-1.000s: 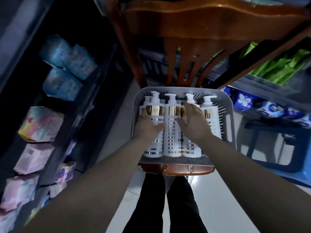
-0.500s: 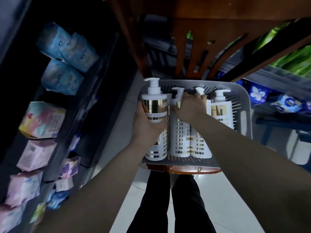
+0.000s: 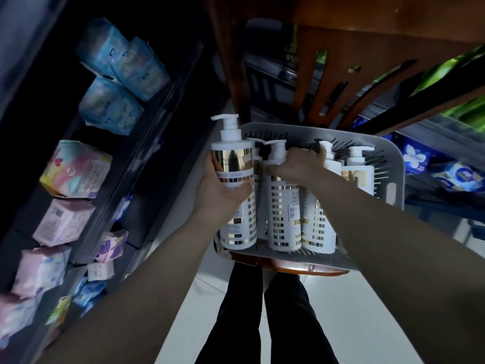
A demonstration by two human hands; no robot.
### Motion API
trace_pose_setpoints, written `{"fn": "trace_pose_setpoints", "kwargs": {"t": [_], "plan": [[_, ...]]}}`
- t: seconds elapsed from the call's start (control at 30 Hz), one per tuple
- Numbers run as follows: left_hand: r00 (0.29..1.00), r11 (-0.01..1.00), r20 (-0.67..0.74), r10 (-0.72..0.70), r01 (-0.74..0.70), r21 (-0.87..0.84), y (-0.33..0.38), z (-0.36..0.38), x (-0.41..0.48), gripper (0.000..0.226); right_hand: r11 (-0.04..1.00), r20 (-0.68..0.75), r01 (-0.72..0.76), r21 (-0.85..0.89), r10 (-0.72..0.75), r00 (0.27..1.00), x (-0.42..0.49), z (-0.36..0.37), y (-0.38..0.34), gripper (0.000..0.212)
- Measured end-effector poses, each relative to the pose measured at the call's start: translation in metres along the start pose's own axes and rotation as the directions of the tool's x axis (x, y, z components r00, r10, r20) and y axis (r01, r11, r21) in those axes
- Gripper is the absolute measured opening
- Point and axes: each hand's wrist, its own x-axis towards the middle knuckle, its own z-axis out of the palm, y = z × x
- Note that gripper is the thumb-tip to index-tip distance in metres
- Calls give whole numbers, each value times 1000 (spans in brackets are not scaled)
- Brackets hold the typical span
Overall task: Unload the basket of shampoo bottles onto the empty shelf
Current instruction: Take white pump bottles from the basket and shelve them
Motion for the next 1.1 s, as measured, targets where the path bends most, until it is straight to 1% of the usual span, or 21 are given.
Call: {"fn": "trace_pose_setpoints", "kwargs": {"t": [0.03,0.07,0.1,0.13,0.17,0.23,0.3,0.37,0.43,0.5,0.6,0.73,0.8,0.9,0.97,1.03,1.1], "plan": [[1000,1000,2,1,-1,-7,0,0,0,67,998,-10,31,60,-31,999,-3,0,-2,68],[1000,1000,3,4,-4,-12,1,0,-1,68,985,-30,61,164,-57,998,-7,1,-4,64],[1000,1000,1,7,-7,-18,2,-1,-2,70,945,-44,86,316,-76,996,-11,1,-6,55],[1000,1000,-3,8,-8,-25,3,-2,-3,72,874,-47,106,475,-95,994,-17,1,-8,43],[1000,999,-10,9,-9,-32,5,-3,-4,73,800,-55,125,587,-115,992,-22,1,-8,36],[1000,999,-25,13,-14,-38,8,-6,-8,74,705,-66,155,692,-152,986,-30,0,-6,33],[999,999,-34,17,-18,-41,11,-10,-12,74,651,-52,149,744,-165,985,-39,-3,-2,34],[999,999,-46,15,-17,-46,15,-14,-19,77,611,-36,129,781,-162,986,-48,-8,3,38],[998,998,-60,16,-19,-56,20,-19,-27,83,625,-74,159,764,-160,984,-60,-17,7,49],[996,997,-85,26,-32,-65,27,-27,-39,83,646,-162,232,727,-167,973,-80,-33,7,56],[989,996,-144,43,-53,-67,42,-46,-63,86,618,-295,353,703,-199,935,-115,-68,0,54],[959,990,-276,64,-96,-106,69,-81,-108,84,576,-418,493,652,-269,868,-173,-125,-28,43],[938,984,-338,71,-121,-128,83,-99,-132,79,544,-455,557,628,-324,829,-203,-149,-47,44],[883,982,-458,104,-165,-94,103,-133,-176,64,508,-480,644,571,-430,765,-252,-177,-83,48],[830,975,-539,141,-210,-69,112,-158,-208,59,459,-494,716,526,-521,696,-285,-189,-108,43],[772,968,-614,165,-245,-48,120,-184,-240,64,425,-494,770,475,-595,634,-317,-195,-133,43],[696,961,-692,192,-275,-9,126,-212,-272,69,396,-489,813,427,-655,576,-347,-200,-160,45]]}}
